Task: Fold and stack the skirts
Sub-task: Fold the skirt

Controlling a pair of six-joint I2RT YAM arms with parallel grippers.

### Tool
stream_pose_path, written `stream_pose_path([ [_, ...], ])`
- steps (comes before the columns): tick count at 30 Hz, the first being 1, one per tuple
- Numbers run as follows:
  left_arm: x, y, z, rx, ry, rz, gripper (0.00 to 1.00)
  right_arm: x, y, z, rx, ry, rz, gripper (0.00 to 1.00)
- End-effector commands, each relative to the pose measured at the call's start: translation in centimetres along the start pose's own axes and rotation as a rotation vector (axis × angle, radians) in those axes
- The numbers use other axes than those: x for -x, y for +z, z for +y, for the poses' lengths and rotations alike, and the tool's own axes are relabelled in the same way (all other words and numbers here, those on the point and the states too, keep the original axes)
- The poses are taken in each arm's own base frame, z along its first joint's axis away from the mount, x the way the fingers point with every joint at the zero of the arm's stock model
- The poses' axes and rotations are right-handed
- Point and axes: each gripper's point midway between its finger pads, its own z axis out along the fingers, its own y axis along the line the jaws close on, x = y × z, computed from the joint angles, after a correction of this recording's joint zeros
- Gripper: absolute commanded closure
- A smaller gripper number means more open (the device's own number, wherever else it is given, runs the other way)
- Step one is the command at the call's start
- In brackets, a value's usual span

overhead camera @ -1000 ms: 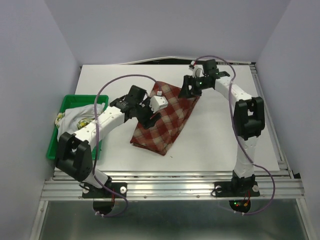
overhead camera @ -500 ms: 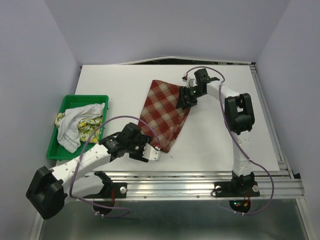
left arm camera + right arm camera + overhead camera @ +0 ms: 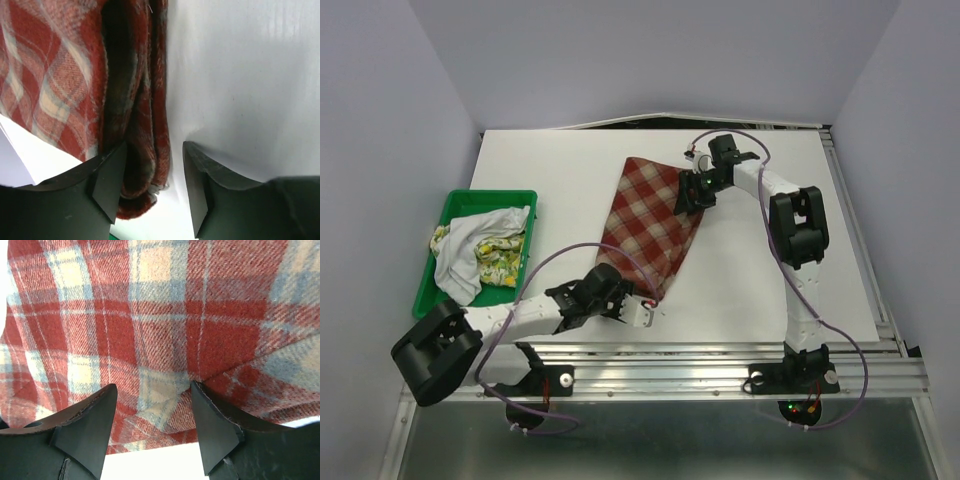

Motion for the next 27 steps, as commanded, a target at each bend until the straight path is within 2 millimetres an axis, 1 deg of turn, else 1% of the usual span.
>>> stream_pose_path([
  [1, 1.1, -1.8, 1.0, 0.055, 0.021, -0.065, 0.36, -1.0, 0.5, -2.6, -0.095, -0.016, 0.042, 0.33],
  [2, 2.6, -3.0, 1.5, 0.072, 0.046, -0.144, 0.32, -0.8, 0.5, -2.7, -0.098, -0.019, 0.041, 0.33],
  [3, 2.6, -3.6, 0.9, 0.046, 0.057, -0.153, 0.26, -0.9, 0.6, -2.8, -0.101, -0.025, 0.044, 0.33],
  [5, 3.7, -5.2, 1.4, 0.07, 0.059, -0.212, 0.22, -0.9, 0.6, -3.0, -0.108, -0.027, 0.045, 0.33],
  [6, 3.8, -5.7, 1.3, 0.052, 0.048, -0.214, 0.2, -0.9, 0.5, -2.9, -0.108, -0.027, 0.047, 0.33],
  [9, 3.8, -5.8, 2.1, 0.053, -0.032, -0.184, 0.18, -0.8, 0.4, -2.7, -0.101, -0.026, 0.048, 0.33],
  [10, 3.2, -4.9, 1.6, 0.017, -0.049, -0.141, 0.17, -0.8, 0.4, -2.6, -0.093, -0.023, 0.051, 0.33],
  [12, 2.9, -4.2, 1.7, 0.007, -0.069, -0.12, 0.17, -0.6, 0.3, -2.4, -0.087, -0.022, 0.047, 0.32],
  [13, 3.0, -3.8, 2.1, 0.019, -0.077, -0.12, 0.15, -0.5, 0.2, -2.2, -0.082, -0.025, 0.043, 0.32],
  [14, 2.7, -3.0, 1.7, -0.006, -0.074, -0.098, 0.15, -0.5, 0.3, -2.3, -0.082, -0.024, 0.044, 0.33],
  [15, 2.9, -2.6, 2.4, 0.019, -0.082, -0.107, 0.15, -0.5, 0.3, -2.2, -0.081, -0.027, 0.044, 0.33],
  [17, 2.3, -1.6, 2.1, -0.008, -0.092, -0.079, 0.15, -0.4, 0.2, -2.4, -0.087, -0.03, 0.045, 0.32],
  [18, 2.4, -1.3, 2.8, 0.006, -0.097, -0.083, 0.15, -0.6, 0.3, -2.4, -0.088, -0.032, 0.05, 0.32],
  [21, 1.7, -0.2, 2.4, -0.035, -0.08, -0.059, 0.2, -0.7, 0.3, -2.6, -0.094, -0.034, 0.055, 0.32],
  [23, 1.2, 0.5, 1.7, -0.066, -0.045, -0.042, 0.24, -0.5, 0.3, -2.5, -0.091, -0.036, 0.051, 0.32],
  [24, 0.9, 0.9, 1.4, -0.063, -0.034, -0.034, 0.28, -0.4, 0.3, -2.5, -0.088, -0.038, 0.051, 0.32],
  [25, 0.8, 1.2, 1.4, -0.057, -0.026, -0.028, 0.3, -0.6, 0.4, -2.5, -0.085, -0.032, 0.057, 0.32],
  [26, 0.0, 1.8, 1.1, -0.059, -0.024, 0.011, 0.32, -0.5, 0.4, -2.5, -0.085, -0.034, 0.057, 0.32],
  [27, -0.3, 2.1, 1.2, -0.047, -0.026, 0.026, 0.33, -0.5, 0.4, -2.5, -0.083, -0.034, 0.057, 0.32],
])
